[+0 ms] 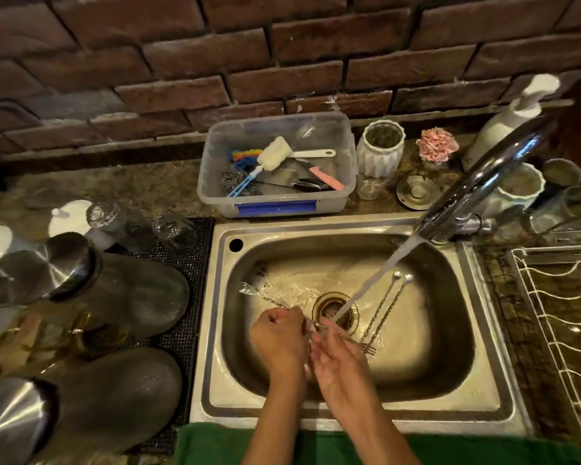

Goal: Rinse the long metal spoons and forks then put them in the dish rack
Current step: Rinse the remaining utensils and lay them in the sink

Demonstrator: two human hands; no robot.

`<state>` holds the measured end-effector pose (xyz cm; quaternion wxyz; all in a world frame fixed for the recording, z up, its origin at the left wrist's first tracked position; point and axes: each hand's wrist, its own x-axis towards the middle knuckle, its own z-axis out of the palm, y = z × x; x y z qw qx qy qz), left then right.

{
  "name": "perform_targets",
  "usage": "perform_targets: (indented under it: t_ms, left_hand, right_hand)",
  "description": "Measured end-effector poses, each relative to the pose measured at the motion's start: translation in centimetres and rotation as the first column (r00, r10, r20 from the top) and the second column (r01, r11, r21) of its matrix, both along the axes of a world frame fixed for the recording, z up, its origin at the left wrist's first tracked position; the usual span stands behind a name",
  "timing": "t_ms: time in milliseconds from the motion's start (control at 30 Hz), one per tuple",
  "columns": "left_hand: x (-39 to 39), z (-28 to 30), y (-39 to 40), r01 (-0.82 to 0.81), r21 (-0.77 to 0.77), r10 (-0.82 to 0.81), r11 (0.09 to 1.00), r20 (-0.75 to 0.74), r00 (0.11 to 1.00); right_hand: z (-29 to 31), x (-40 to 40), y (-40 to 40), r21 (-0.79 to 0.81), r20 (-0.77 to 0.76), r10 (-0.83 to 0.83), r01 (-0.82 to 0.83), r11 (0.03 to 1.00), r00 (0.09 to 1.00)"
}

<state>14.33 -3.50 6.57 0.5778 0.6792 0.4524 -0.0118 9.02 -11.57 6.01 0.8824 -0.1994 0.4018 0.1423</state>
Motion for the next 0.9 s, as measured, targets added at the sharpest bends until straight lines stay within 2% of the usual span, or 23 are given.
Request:
perform_targets:
  t_ms: [100,200,333,400,467,567,633,767,900]
  left_hand:
    - [-0.7,1.5,-0.9,-0.009,-0.063,0.011,0.998,0.035,0.999]
    - [-1.4,2.0,-1.3,0.035,-0.184,-0.020,0.982,0.087,0.996]
    - [-1.3,1.8,-0.3,-0.042,-0.298,0.091,0.954,0.154,0.984]
    - [-0.7,1.5,0.0,-0.066,-0.339,0.128,0.938,0.162,0.978]
    - [0.1,1.1,-0.5,-0.023,-0.406,0.107,0.913,0.185,0.977]
    - [0.7,0.8,-2.7,0.085,-0.331,-0.015,0.940,0.208,0.978]
    - [0.8,0.2,-4.8,0.080,-0.317,-0.018,0.945,0.195,0.981]
    - [1.1,-0.1,-8.4,0.012,-0.427,0.048,0.904,0.131,0.990]
    - [1.2,-0.4,-9.2,0.070,-0.532,0.007,0.844,0.140,0.990]
  right_hand:
    - [0.9,0.4,-0.4,-0.007,-0.007,-0.149,0.149,0.989,0.989]
    - [1.5,0.3,-1.5,-0.094,-0.010,-0.181,0.179,0.979,0.984]
    - [1.9,-0.7,-4.2,-0.236,-0.028,-0.179,0.168,0.957,0.983]
    - [2.1,-1.3,-6.0,-0.180,-0.066,-0.216,0.202,0.963,0.974]
    - [2.5,-1.8,-7.5,-0.149,-0.081,-0.250,0.236,0.960,0.965]
    - [2.8,-2.4,-9.0,-0.213,-0.083,-0.276,0.253,0.944,0.958]
    - [3.1,-2.6,-9.8,-0.261,-0.086,-0.298,0.267,0.928,0.951]
    - [3.4,-2.7,-11.3,-0.359,-0.074,-0.348,0.301,0.883,0.934]
    - [3.3,-3.1,-12.2,-0.358,-0.070,-0.381,0.333,0.872,0.922]
